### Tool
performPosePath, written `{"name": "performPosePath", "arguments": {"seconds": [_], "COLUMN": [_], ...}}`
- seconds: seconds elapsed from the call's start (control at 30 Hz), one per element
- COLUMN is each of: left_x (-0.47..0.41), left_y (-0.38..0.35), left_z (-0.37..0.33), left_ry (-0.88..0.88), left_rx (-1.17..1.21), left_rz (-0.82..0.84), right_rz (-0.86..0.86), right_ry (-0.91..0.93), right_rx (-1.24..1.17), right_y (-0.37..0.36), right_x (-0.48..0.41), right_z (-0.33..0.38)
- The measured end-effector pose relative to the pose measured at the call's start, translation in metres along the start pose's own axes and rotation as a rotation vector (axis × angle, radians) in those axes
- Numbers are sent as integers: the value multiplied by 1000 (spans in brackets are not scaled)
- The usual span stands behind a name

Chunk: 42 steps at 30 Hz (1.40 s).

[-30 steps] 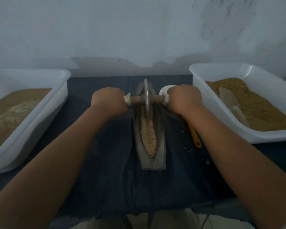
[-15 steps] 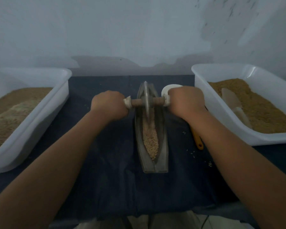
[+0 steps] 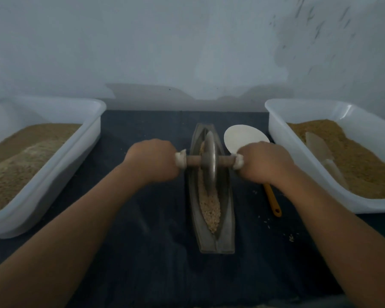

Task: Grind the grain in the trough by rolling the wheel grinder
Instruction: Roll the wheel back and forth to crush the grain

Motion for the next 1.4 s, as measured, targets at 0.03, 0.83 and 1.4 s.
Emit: {"name": "performPosePath", "arguments": {"seconds": [0.03,0.83,1.4], "left_x": [-9,-34,-43], "left_y": [4,0,-6], "left_z": [-1,3,10], "left_ry": [41,52,129], "left_rx": [-7,-9,60], "left_rz": [-53,-104,-155], "right_rz": [-106,-180,-199], "right_ry": [-33,-46,-31], "right_rx": [14,-12,-13], "right_y": [3,19,28], "right_x": [-9,-19,-24], "right_z": [1,9,15]}}
Point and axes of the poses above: each hand's wrist, its own x-axis away from the middle knuckle, its own y-axis out of the back of the hand, z = x × y, the point moved 5 cm from there along -x, towards the middle knuckle, and after that the axes turned 3 degrees about x, right-handed, at the moved point
